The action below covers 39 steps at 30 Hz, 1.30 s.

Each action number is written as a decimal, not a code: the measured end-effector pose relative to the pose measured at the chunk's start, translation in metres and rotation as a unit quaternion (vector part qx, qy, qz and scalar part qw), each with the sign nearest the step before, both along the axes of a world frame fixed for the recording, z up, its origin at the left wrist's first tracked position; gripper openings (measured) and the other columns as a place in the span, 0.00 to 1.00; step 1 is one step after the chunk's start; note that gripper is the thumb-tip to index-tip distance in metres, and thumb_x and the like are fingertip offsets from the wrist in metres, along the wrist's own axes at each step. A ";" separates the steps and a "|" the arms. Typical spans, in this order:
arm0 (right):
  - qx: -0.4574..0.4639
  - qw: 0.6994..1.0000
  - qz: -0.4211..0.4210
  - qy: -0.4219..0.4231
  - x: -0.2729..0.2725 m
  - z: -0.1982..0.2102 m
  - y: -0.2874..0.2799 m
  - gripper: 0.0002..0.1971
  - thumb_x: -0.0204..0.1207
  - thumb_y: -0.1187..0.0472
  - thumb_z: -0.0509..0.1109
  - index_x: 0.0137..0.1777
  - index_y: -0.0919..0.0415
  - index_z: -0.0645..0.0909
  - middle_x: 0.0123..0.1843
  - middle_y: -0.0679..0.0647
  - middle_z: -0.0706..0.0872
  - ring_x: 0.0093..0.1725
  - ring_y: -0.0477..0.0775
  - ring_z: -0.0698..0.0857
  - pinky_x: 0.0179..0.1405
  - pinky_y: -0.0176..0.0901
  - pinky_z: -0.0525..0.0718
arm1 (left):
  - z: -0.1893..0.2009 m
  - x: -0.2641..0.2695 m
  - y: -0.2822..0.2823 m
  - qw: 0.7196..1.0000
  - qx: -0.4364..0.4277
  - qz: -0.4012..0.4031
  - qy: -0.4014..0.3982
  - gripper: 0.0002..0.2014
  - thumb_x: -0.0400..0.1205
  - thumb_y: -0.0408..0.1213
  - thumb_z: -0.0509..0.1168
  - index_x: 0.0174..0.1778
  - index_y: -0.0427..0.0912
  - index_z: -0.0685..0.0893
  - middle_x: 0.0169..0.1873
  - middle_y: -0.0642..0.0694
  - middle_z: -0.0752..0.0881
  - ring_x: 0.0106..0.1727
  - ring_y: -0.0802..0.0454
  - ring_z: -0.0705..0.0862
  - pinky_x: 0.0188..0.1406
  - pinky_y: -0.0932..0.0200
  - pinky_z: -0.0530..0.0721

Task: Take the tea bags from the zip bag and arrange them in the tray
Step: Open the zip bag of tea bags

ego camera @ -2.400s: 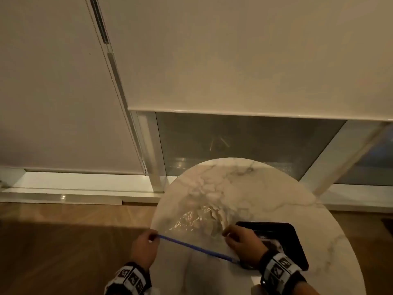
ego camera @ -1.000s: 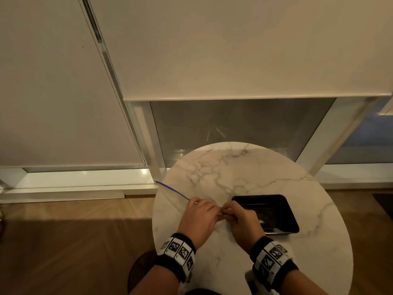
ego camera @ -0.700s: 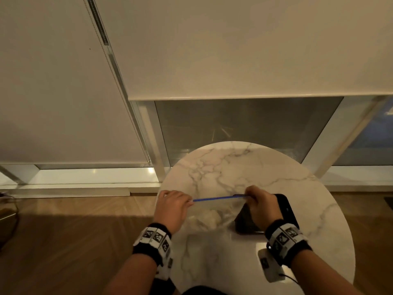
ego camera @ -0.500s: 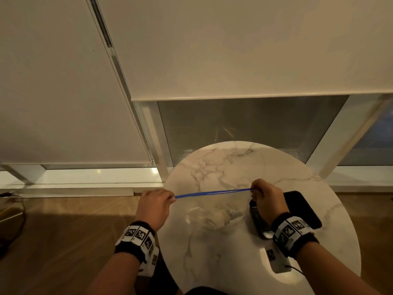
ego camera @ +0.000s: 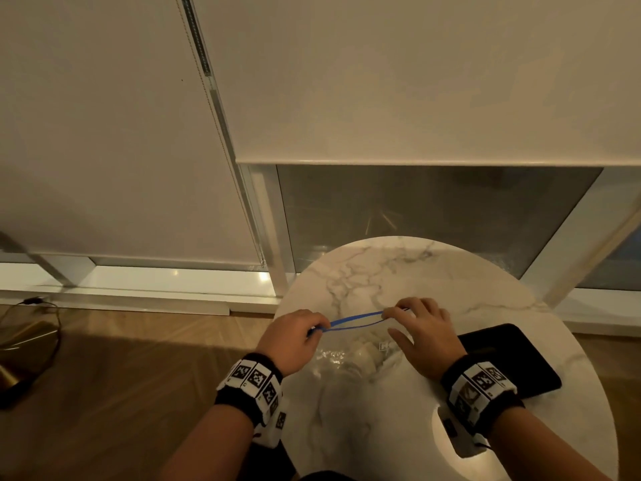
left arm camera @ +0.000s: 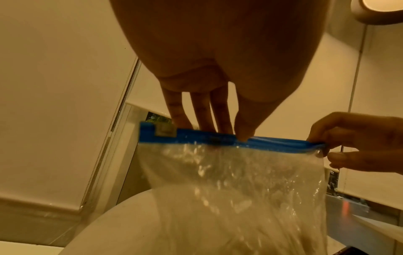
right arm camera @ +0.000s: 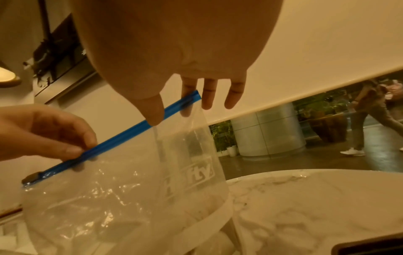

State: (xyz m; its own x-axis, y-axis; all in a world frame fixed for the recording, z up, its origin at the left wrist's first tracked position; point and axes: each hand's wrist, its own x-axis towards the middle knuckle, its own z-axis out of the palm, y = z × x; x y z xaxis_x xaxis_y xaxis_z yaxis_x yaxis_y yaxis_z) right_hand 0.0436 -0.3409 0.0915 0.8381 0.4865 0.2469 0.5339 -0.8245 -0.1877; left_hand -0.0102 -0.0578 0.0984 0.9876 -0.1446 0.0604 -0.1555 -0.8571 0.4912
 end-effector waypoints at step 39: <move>-0.138 0.916 -0.238 0.293 -0.031 -0.066 0.023 0.26 0.81 0.50 0.60 0.79 0.38 0.62 0.79 0.57 0.59 0.74 0.65 0.63 0.58 0.52 0.84 | -0.094 -0.011 -0.053 0.966 0.141 0.001 0.215 0.36 0.84 0.26 0.57 0.86 0.56 0.56 0.84 0.48 0.58 0.75 0.42 0.69 0.71 0.48 0.78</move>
